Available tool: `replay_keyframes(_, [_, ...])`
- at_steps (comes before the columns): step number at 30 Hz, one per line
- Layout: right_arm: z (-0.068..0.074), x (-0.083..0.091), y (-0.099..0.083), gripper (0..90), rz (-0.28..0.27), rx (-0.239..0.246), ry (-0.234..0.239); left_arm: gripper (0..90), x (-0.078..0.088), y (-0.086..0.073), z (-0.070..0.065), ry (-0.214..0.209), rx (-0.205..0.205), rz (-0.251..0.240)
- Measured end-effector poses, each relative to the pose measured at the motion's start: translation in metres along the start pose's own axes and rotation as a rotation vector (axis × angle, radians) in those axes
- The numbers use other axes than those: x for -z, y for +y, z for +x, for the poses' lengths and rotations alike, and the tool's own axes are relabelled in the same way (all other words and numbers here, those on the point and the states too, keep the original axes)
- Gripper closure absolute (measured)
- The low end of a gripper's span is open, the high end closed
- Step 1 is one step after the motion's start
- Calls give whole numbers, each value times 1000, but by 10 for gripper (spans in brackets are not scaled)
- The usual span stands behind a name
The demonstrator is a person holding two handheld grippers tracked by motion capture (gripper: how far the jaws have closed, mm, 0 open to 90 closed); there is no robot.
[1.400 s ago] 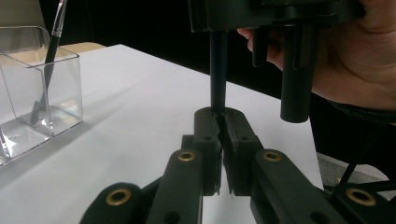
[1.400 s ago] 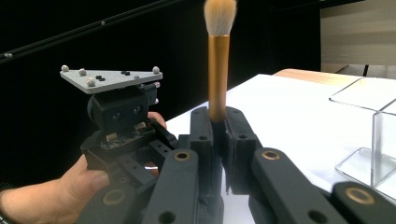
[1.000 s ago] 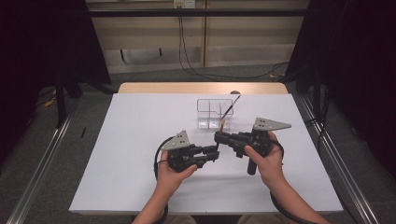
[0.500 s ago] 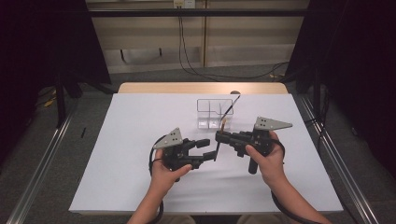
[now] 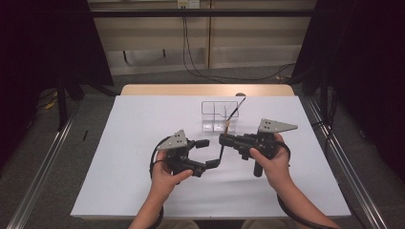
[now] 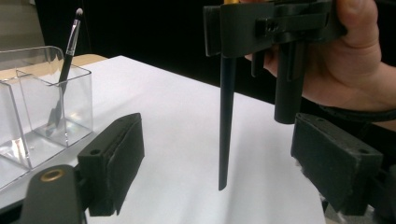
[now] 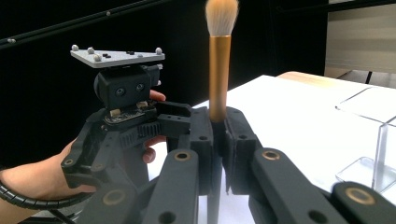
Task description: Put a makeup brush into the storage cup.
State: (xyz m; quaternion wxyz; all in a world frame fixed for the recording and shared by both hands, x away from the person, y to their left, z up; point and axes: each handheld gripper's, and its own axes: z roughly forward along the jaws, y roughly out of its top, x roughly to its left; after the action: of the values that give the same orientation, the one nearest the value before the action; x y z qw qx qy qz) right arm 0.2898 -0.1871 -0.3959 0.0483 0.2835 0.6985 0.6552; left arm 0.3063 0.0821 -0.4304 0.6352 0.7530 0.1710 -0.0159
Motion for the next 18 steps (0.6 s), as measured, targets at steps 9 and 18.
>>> replay_keyframes(9, [0,0,1,838,4,6,2,75,3,-1,3,13,1,6])
replay_keyframes(18, [-1,2,1,838,7,6,-5,3,10,-1,5,9,-33,11])
